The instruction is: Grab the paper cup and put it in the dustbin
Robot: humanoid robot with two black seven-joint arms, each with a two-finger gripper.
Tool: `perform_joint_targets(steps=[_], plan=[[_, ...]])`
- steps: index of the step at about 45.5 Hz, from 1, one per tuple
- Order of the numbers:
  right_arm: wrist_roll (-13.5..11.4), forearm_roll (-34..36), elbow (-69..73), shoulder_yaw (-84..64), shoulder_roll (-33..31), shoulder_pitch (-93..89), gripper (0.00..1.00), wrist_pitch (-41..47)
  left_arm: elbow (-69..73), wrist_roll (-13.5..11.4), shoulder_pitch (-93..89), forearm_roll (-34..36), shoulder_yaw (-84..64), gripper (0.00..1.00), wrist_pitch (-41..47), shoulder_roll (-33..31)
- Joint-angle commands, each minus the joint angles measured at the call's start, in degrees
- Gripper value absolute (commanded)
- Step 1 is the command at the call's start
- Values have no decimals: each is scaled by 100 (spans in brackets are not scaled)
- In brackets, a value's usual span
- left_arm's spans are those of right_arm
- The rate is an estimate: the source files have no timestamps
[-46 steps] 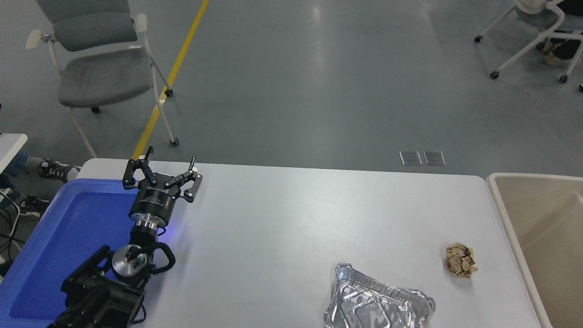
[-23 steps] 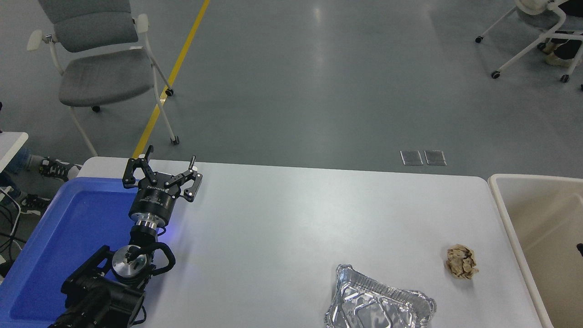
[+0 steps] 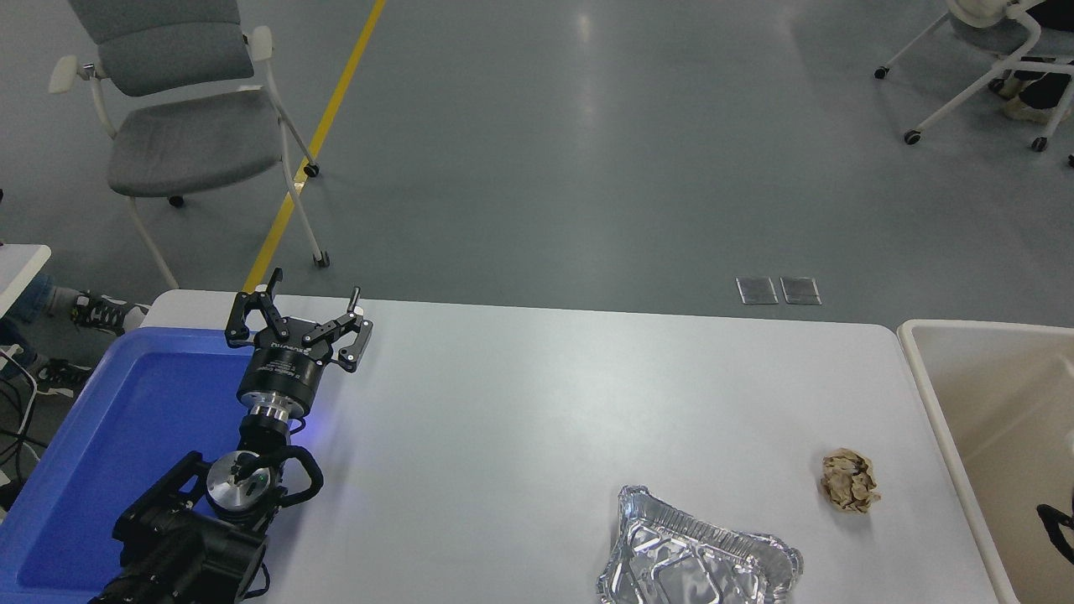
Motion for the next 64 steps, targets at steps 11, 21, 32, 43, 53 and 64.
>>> perform_joint_targets(steps=[11, 21, 32, 43, 53, 64], plan=[[-37, -178, 60, -145, -32, 660, 100, 372, 0, 0, -9, 0, 9, 99, 0, 0], [-177, -626, 376, -883, -383, 1627, 100, 416, 0, 0, -9, 0, 9, 99, 0, 0], [-476, -1101, 2483, -1077, -1367, 2787, 100, 381, 0, 0, -9, 0, 9, 99, 0, 0], [-950, -1294, 4349, -1165, -1807, 3991, 100, 345, 0, 0, -9, 0, 9, 99, 0, 0], [-977, -1409, 4411, -2377, -1236, 5107, 100, 389, 0, 0, 0, 0, 9, 99, 0, 0], [-1047, -1330, 4560, -2905, -674, 5872, 100, 398, 0, 0, 0, 0, 9, 99, 0, 0]])
